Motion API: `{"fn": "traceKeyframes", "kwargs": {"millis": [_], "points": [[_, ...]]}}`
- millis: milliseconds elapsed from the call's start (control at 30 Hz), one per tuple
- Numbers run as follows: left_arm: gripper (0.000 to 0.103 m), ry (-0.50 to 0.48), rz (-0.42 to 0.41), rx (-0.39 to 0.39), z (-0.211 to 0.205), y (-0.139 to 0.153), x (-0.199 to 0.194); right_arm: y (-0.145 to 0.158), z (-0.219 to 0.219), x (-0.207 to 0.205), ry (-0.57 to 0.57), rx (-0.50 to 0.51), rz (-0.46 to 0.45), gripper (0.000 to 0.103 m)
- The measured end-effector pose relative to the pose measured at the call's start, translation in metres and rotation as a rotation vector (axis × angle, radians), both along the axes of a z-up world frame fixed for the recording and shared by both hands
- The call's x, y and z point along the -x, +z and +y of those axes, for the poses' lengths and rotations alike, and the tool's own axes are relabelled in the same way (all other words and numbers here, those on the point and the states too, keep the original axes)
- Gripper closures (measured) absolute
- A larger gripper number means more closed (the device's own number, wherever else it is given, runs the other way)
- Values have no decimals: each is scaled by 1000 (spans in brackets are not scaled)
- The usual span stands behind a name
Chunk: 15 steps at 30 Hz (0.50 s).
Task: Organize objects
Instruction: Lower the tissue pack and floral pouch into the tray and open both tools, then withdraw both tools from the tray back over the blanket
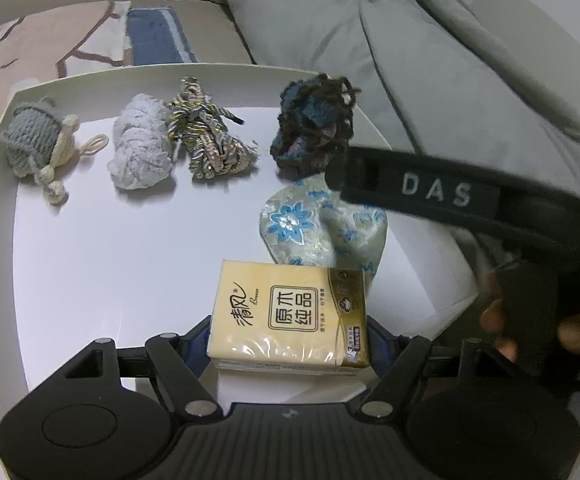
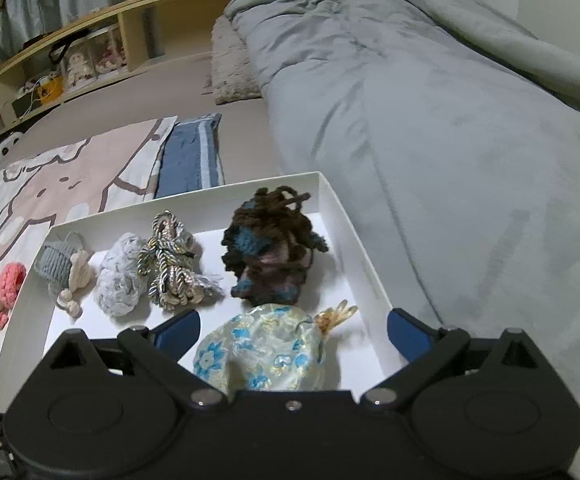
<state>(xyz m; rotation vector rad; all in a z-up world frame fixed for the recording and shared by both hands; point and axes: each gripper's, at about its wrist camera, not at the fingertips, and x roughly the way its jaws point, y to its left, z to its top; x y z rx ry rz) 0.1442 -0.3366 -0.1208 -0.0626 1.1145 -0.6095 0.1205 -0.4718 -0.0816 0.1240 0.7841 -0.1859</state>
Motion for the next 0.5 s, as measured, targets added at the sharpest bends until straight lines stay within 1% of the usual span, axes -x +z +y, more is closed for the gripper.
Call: {"fn": "traceKeyframes", "kwargs": {"millis": [67,167,300,500], "points": [[7,-29,10,-25,-3,-3,0,1,-1,2,-8,-2,-3,2],[7,-27,3,-36,2,-4,0,3,-3,3,-16,-8,-9,2],[7,-2,11,-27,10,-5,-2,5,-1,3,-14,-5,-15,2],[7,2,12,-14,13,1,0,8,1,6,-18,3,-11,2]]}}
